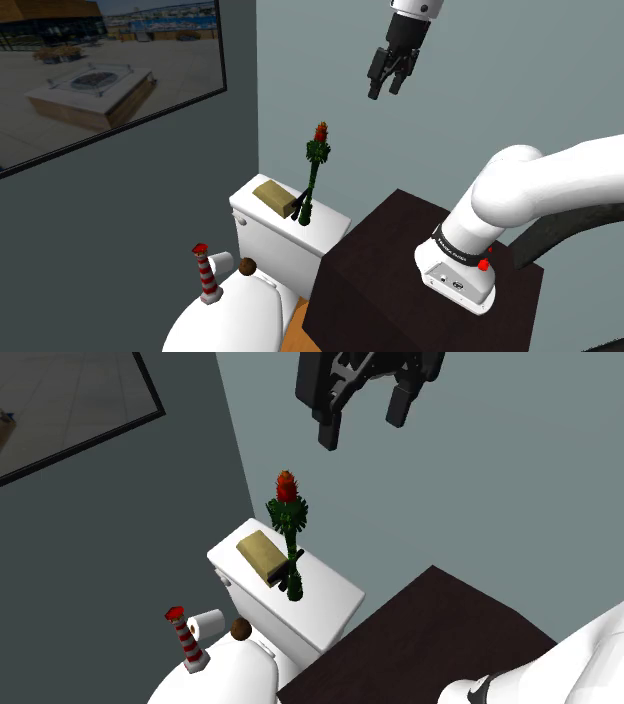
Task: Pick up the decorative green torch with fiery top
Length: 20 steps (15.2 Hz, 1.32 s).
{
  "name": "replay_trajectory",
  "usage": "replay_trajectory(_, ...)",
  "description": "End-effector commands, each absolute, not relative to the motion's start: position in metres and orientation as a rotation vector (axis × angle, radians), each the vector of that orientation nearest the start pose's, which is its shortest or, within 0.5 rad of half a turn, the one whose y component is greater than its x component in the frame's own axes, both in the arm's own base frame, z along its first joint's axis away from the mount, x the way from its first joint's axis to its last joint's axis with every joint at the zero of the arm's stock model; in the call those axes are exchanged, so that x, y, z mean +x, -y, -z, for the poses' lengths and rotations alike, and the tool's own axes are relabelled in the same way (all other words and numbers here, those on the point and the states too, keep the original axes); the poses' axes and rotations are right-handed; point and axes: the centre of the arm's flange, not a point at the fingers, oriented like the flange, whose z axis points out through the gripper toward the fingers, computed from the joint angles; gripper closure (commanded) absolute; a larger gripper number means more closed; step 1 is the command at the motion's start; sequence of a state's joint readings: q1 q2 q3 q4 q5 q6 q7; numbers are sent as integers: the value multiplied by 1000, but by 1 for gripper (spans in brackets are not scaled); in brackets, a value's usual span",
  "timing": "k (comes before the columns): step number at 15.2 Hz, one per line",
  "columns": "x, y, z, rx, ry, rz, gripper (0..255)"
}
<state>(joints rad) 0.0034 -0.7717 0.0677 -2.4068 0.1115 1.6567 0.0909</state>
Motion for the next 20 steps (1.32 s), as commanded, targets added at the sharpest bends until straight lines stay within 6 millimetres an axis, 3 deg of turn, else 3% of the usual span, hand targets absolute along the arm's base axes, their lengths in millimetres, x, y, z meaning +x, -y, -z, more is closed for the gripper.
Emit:
replay_trajectory(1,316,-39,-569,-3075,-72,25,0)
replay_trajectory(10,328,-96,-460,-3125,-561,343,0)
replay_trajectory(20,383,-132,-339,-3043,-1124,709,0)
